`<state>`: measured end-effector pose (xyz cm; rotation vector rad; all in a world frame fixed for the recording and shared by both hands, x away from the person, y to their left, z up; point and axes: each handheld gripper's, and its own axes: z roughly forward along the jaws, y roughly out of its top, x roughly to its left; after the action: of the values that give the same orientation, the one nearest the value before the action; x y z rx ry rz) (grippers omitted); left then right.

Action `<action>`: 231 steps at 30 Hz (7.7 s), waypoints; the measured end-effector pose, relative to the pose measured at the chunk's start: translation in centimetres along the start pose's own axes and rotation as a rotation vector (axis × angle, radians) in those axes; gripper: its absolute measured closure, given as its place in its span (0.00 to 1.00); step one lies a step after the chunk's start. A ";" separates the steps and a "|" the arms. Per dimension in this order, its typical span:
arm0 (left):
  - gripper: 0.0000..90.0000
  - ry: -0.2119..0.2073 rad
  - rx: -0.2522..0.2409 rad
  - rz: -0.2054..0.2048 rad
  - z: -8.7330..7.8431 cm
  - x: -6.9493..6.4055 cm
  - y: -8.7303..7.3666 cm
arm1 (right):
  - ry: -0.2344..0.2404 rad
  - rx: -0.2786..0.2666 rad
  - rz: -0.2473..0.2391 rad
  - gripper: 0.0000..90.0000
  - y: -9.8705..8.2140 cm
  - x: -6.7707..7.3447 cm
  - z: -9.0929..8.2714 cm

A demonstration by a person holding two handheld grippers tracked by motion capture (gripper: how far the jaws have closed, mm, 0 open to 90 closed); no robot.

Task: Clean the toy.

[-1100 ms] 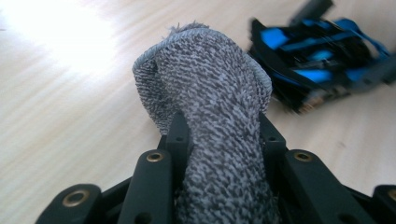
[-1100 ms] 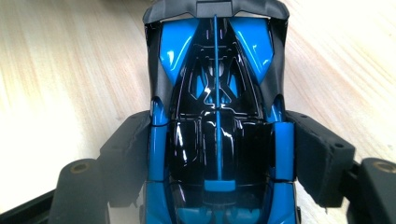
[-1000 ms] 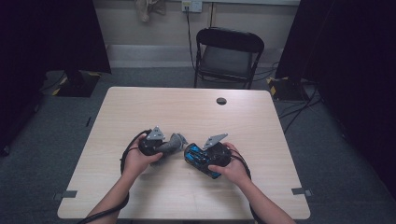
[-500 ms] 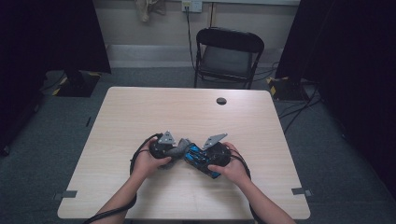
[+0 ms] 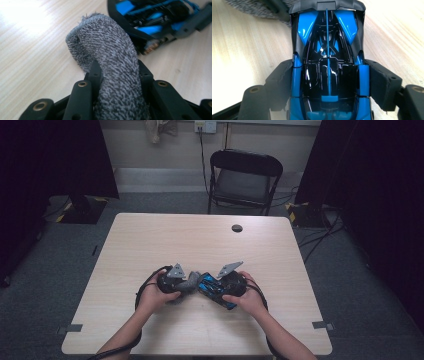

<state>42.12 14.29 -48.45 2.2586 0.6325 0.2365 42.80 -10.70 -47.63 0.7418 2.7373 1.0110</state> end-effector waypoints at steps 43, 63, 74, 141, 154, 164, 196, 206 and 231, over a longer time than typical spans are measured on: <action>0.21 0.077 0.024 -0.030 -1.9 -0.1 -3.1 | -0.046 -0.057 -0.020 0.16 -0.6 -0.4 -0.3; 0.21 0.084 0.000 -0.041 -1.7 -0.1 -3.4 | -0.068 -0.062 0.002 0.16 -4.2 0.1 -3.0; 0.22 0.089 -0.015 -0.046 -1.7 -0.2 -3.6 | -0.072 -0.064 0.015 0.16 -6.6 0.4 -3.0; 0.73 -0.190 0.084 0.129 5.0 -8.5 8.3 | -0.073 -0.144 0.023 0.25 -7.5 0.5 -3.1; 0.73 -0.121 0.041 0.077 5.3 -7.2 9.0 | -0.076 -0.139 0.028 0.26 -7.6 0.6 -3.2; 0.73 -0.064 0.051 0.063 5.9 -5.8 9.7 | -0.077 -0.132 0.030 0.26 -7.5 0.6 -3.2; 0.74 -0.015 0.041 -0.015 6.4 -4.3 9.3 | -0.075 -0.159 0.028 0.16 -7.2 0.8 -3.3; 0.74 -0.030 0.025 -0.009 6.6 -4.8 9.3 | -0.084 -0.138 0.008 0.19 -6.4 1.2 -2.0; 0.74 0.089 0.054 -0.047 3.7 -1.2 7.7 | -0.081 -0.148 0.032 0.29 -6.7 0.9 -2.4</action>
<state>45.24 6.88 -45.40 2.2922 0.7461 0.3016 38.67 -16.05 -50.07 0.7865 2.5576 1.1495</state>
